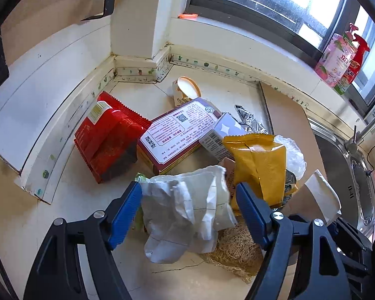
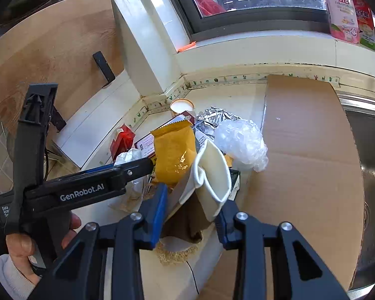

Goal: Collect trash
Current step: 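Grasp the white paper with the left gripper while the right grasps the white-and-brown paper bag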

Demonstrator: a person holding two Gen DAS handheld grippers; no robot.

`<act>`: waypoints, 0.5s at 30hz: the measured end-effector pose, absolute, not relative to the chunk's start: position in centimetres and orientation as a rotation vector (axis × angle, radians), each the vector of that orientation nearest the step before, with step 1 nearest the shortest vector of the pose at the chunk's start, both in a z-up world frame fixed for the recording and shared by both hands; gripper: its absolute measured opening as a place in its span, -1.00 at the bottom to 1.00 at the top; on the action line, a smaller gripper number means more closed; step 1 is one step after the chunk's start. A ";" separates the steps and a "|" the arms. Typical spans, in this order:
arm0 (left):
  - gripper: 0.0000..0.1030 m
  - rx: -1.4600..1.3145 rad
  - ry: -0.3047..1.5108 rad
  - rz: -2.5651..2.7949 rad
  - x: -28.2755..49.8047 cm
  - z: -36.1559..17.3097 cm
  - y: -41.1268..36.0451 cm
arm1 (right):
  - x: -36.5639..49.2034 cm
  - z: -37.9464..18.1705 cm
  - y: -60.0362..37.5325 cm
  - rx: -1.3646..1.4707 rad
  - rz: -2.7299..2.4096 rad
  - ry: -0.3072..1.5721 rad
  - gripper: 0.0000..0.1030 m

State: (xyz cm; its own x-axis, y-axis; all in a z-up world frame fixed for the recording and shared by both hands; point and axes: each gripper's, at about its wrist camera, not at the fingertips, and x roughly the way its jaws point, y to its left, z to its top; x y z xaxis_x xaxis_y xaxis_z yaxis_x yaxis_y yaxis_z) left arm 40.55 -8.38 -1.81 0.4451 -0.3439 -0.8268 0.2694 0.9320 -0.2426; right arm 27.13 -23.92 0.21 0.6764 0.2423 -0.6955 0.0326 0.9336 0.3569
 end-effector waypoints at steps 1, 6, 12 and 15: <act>0.03 -0.083 1.046 -0.383 40.6 -2.0 -8.3 | 27.1 0.3 -23.9 0.357 0.119 0.821 -0.42; -0.86 -0.114 1.024 -0.380 40.3 -1.5 -7.4 | 26.6 1.4 -23.8 0.366 0.117 0.792 -0.51; -0.87 -0.084 0.936 -0.382 37.8 2.4 -6.7 | 25.1 3.7 -23.5 0.366 0.128 0.742 -0.52; -0.87 -0.057 0.884 -0.404 35.9 4.9 -6.6 | 23.8 5.4 -23.3 0.363 0.131 0.713 -0.52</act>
